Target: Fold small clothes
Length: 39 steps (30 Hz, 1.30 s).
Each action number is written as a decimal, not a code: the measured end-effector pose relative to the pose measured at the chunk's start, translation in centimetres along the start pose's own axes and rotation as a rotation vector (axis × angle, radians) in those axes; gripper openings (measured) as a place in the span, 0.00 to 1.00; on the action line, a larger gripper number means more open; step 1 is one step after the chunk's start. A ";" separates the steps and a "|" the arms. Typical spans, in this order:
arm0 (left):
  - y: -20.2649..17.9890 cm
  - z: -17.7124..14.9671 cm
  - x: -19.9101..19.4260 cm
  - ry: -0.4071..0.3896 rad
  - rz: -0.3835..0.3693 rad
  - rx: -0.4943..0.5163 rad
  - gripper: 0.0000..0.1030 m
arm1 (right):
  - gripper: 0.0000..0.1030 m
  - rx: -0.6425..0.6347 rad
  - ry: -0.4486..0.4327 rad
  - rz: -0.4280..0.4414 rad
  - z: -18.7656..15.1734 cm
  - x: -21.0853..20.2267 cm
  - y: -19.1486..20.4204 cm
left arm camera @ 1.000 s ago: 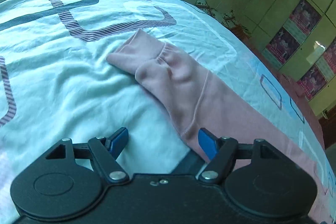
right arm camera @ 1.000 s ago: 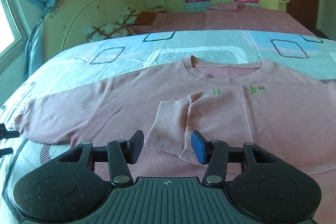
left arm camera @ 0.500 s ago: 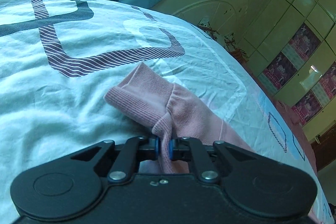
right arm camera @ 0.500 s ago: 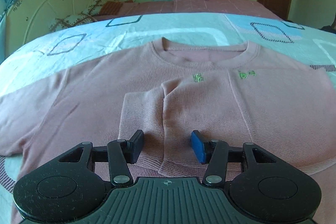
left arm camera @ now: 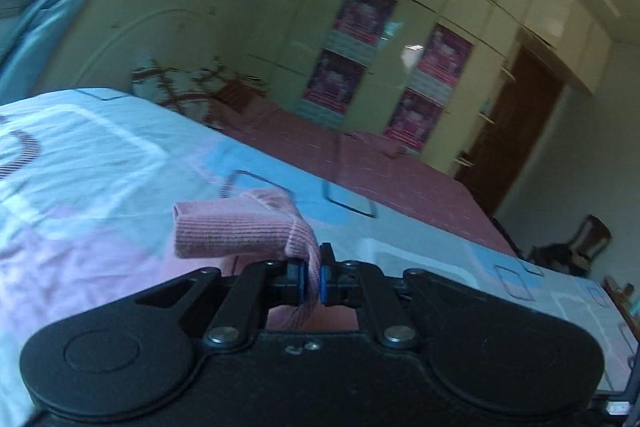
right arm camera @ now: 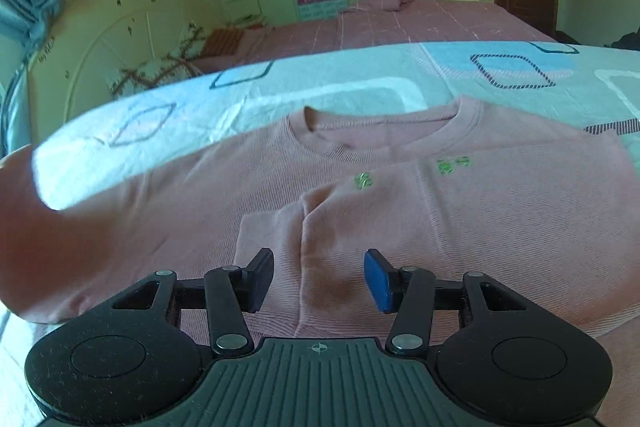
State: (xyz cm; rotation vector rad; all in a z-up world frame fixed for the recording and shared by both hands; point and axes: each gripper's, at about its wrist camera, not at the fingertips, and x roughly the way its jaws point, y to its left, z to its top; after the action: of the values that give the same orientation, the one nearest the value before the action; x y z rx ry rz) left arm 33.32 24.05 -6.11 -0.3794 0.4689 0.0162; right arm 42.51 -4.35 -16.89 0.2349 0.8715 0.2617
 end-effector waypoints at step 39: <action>-5.0 -13.0 1.9 0.227 0.343 0.406 0.58 | 0.34 -0.367 0.021 0.051 -2.0 1.2 3.5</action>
State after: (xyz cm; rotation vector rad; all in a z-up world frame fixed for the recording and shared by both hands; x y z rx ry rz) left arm 29.80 14.61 -15.90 0.1031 0.7414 0.2089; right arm 41.21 -0.48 -17.92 -0.0875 0.8231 0.4661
